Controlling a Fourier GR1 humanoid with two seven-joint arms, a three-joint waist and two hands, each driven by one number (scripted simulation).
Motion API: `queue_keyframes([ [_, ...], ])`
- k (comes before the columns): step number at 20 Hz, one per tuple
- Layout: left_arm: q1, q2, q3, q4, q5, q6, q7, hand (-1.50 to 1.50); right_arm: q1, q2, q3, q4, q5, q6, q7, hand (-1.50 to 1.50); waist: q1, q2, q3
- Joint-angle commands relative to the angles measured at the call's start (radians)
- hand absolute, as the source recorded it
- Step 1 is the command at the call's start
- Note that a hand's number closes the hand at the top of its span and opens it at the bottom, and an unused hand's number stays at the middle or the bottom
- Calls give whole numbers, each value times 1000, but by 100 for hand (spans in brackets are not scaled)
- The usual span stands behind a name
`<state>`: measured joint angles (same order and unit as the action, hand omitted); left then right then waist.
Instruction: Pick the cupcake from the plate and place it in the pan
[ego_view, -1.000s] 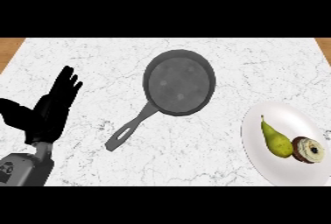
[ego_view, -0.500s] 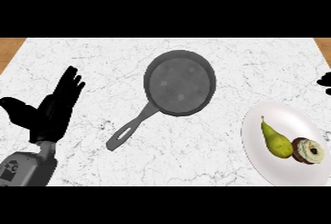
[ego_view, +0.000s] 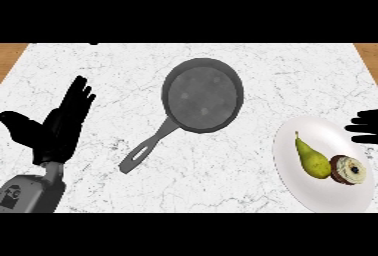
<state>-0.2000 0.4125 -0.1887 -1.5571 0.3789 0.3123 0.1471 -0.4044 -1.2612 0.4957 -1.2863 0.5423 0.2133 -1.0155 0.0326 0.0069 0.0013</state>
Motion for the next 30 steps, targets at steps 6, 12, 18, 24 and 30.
queue_keyframes([
  [6, 55, -7, 28, -47, -31, 1, 20, 0, 51, 4, -41, -17, 153, -173, -105, -150, -35, -10, -1],
  [12, -21, -28, 53, -3, -48, -10, 57, 0, 27, 56, -86, -89, 172, -80, -50, -150, -32, -8, -2],
  [18, 70, -30, 85, -44, -60, -60, 20, 0, 197, 108, -98, -213, 240, -128, 66, -150, -37, -10, -2],
  [24, 34, -15, 135, -73, -54, -97, 88, 0, 146, 151, -166, -167, 326, -57, 64, -150, -28, -8, -2],
  [30, 44, -99, 103, -34, -129, -80, 46, 0, 242, 249, -179, -208, 410, -68, 99, -150, -38, -9, -2],
])
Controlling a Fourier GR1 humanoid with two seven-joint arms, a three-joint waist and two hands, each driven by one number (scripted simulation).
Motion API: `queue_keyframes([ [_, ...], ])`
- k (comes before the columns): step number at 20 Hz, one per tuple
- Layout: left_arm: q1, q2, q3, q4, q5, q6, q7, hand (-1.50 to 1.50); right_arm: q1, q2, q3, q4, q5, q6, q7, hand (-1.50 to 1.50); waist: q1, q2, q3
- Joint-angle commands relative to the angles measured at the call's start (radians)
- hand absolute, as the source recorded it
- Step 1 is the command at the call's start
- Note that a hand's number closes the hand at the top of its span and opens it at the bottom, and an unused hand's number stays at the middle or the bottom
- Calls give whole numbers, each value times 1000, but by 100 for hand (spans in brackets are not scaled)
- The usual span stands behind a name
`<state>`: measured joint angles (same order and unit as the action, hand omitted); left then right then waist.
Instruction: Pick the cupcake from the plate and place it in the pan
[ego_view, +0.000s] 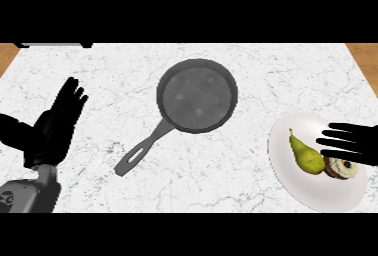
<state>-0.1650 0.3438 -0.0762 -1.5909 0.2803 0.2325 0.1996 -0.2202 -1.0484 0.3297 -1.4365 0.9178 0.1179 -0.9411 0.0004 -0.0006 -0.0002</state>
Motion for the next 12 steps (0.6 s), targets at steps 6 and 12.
queue_keyframes([
  [6, -24, -49, 25, 0, -44, 2, 45, 0, -28, 149, -13, 122, 189, -30, -34, -150, 3, 1, 0],
  [12, 24, -59, 47, -7, -61, -50, 21, 0, -13, 212, -48, 148, 231, -13, -69, -150, 2, 0, 0],
])
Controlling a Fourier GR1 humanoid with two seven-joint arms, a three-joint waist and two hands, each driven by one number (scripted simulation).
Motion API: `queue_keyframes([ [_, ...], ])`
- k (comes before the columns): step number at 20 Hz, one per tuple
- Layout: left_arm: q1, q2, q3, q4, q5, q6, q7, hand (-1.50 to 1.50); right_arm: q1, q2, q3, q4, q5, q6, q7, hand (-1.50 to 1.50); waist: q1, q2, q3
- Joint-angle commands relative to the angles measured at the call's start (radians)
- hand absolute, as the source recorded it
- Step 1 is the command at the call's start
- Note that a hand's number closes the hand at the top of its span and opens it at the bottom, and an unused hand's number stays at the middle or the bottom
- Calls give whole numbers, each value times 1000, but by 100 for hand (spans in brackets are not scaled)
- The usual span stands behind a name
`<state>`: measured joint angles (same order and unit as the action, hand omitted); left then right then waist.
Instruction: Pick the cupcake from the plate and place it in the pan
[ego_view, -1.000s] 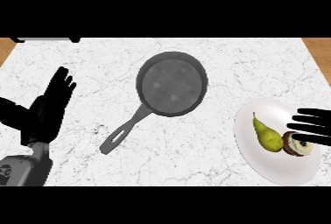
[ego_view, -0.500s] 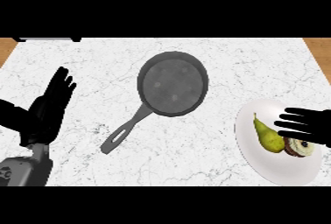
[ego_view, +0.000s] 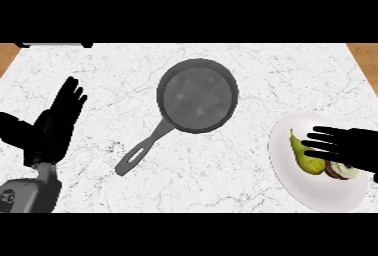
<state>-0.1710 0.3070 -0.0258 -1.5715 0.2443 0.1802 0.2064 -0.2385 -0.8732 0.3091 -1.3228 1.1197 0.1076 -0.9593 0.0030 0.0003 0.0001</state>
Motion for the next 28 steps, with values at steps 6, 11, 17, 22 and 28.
queue_keyframes([
  [6, 12, -45, 17, -10, -41, -16, -1, 0, 24, 89, -22, 45, 87, 7, -57, -150, -4, -1, 0],
  [11, 7, -36, 43, -4, -34, -46, 13, 0, -35, 168, 30, 79, 166, 53, -37, 150, 0, 0, 0],
  [17, 25, -58, 47, 23, -43, -64, -24, 0, -59, 195, -7, 207, 143, -99, -161, 150, 3, 1, 0],
  [22, -43, -46, 67, 44, -58, -60, -2, 0, -62, 161, -47, 192, 79, -51, -212, 150, -2, 1, 0],
  [28, -8, -59, 43, -1, -57, -59, 8, 0, -108, 431, -128, 202, 25, 164, 341, 150, 14, 3, -7],
])
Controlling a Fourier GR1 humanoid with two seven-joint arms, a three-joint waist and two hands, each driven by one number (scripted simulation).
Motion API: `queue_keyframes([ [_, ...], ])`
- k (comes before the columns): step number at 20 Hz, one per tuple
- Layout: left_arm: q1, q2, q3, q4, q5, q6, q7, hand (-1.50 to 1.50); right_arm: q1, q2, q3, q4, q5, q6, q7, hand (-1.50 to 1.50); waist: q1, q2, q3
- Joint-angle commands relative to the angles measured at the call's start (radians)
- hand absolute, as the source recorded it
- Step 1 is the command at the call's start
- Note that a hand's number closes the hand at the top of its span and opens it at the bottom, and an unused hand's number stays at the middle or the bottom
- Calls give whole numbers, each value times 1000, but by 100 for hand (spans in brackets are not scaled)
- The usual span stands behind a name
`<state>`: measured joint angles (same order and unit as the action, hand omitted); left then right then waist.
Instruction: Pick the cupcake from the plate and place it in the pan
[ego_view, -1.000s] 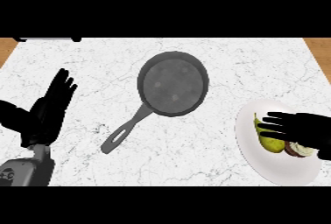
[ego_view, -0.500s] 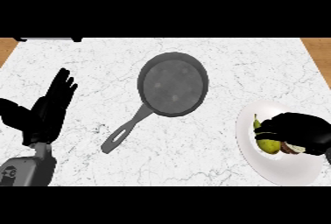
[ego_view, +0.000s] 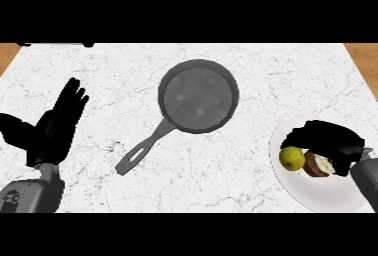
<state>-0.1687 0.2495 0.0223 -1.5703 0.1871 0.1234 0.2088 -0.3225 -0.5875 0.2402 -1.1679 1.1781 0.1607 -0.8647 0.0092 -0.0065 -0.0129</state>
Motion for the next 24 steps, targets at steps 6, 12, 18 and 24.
queue_keyframes([
  [6, -4, 2, 4, 1, -1, 3, 2, 0, -52, 240, -208, 67, -59, 105, 534, 150, -11, 1, 1],
  [12, 2, 2, -8, 10, -4, -5, 10, 0, -207, 333, -276, -7, 37, 24, 898, 150, 34, -25, -10],
  [18, -25, -6, -37, 10, -8, -21, 15, 0, -392, 449, -283, -50, 183, -18, 1277, 150, 82, -18, -11],
  [24, -58, -16, -59, 16, -11, -28, 28, 0, -569, 583, -281, -21, 350, -17, 1709, 150, 117, 8, -2],
])
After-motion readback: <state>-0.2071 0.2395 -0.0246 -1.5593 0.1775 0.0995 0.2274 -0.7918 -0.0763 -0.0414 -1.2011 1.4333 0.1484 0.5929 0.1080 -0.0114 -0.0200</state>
